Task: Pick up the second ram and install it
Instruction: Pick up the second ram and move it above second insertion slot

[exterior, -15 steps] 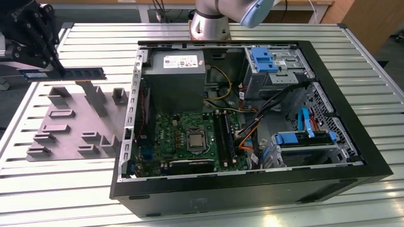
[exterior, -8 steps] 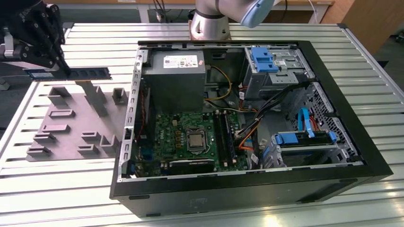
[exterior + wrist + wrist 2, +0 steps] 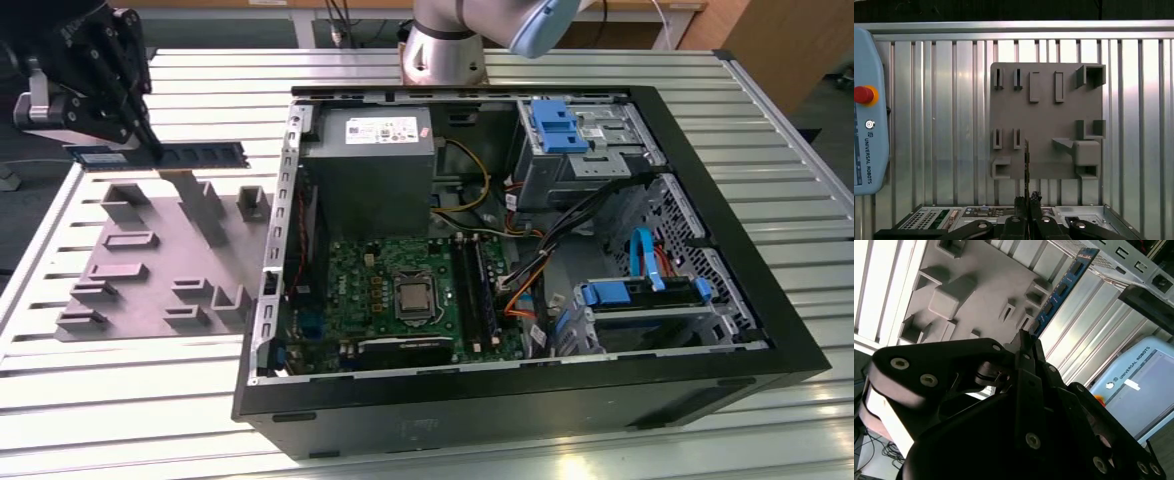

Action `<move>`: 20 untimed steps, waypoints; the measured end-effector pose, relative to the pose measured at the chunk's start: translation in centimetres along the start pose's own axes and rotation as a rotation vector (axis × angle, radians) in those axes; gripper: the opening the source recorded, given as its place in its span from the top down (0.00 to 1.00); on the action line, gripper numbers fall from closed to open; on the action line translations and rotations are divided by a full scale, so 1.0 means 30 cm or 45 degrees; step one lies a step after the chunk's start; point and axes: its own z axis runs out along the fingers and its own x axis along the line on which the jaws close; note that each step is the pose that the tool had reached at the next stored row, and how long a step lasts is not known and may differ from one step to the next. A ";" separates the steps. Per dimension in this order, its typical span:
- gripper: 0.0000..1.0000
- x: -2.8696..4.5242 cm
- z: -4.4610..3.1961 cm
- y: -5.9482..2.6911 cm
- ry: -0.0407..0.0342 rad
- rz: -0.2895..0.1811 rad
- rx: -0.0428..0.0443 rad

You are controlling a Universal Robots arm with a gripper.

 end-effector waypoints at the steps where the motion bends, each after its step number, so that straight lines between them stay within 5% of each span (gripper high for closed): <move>1: 0.86 0.000 0.000 -0.004 0.0001 0.000 0.000; 20: 0.86 -0.002 0.000 -0.085 0.0001 0.000 0.000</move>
